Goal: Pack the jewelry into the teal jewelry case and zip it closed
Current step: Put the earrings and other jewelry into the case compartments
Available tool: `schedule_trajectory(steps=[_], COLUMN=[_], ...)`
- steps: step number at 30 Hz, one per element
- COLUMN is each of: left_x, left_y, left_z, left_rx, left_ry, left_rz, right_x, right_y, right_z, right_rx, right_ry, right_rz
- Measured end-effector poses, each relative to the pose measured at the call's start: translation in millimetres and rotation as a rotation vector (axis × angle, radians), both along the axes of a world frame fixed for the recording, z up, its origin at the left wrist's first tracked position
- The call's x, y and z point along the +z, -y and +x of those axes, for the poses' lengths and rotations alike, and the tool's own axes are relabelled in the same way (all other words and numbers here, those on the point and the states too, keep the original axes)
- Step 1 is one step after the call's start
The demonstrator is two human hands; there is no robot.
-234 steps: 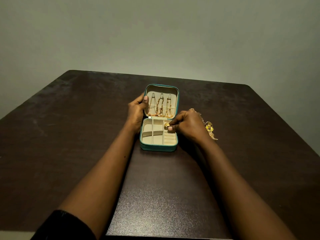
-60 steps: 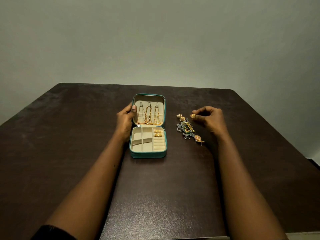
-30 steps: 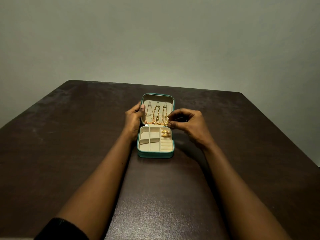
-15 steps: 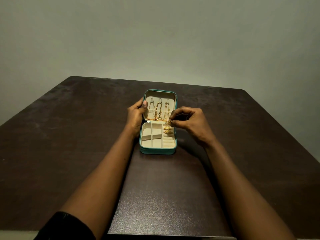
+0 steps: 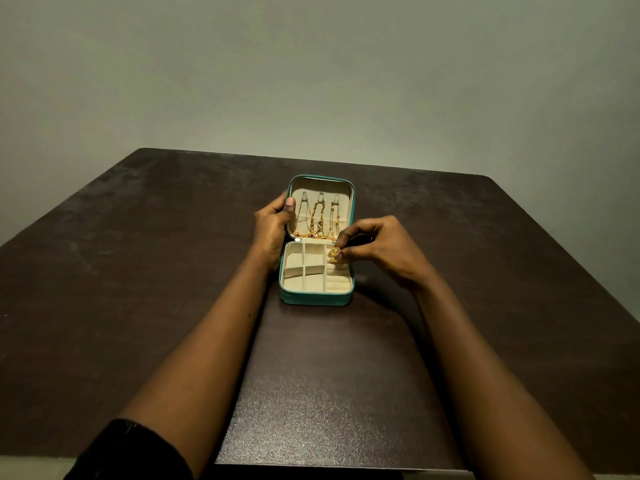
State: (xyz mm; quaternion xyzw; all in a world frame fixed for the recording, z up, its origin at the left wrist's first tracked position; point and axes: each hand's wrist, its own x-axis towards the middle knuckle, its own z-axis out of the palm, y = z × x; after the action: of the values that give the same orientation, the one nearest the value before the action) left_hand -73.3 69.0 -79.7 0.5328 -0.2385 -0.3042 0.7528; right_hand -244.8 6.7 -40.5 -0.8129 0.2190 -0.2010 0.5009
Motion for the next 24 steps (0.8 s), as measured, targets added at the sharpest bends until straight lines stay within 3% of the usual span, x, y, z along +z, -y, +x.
schedule_trajectory(steps=[7, 11, 24], left_x=[0, 0, -1], left_y=[0, 0, 0], left_z=[0, 1, 2], left_rx=[-0.007, -0.009, -0.007], left_ry=[0.01, -0.005, -0.003], left_rz=[-0.01, 0.006, 0.006], right_x=[3, 7, 2], right_y=[3, -1, -12], right_z=[2, 3, 14], right_rx=[-0.129, -0.129, -0.247], right_ry=[-0.21, -0.294, -0.39], right_rz=[-0.099, -0.04, -0.007])
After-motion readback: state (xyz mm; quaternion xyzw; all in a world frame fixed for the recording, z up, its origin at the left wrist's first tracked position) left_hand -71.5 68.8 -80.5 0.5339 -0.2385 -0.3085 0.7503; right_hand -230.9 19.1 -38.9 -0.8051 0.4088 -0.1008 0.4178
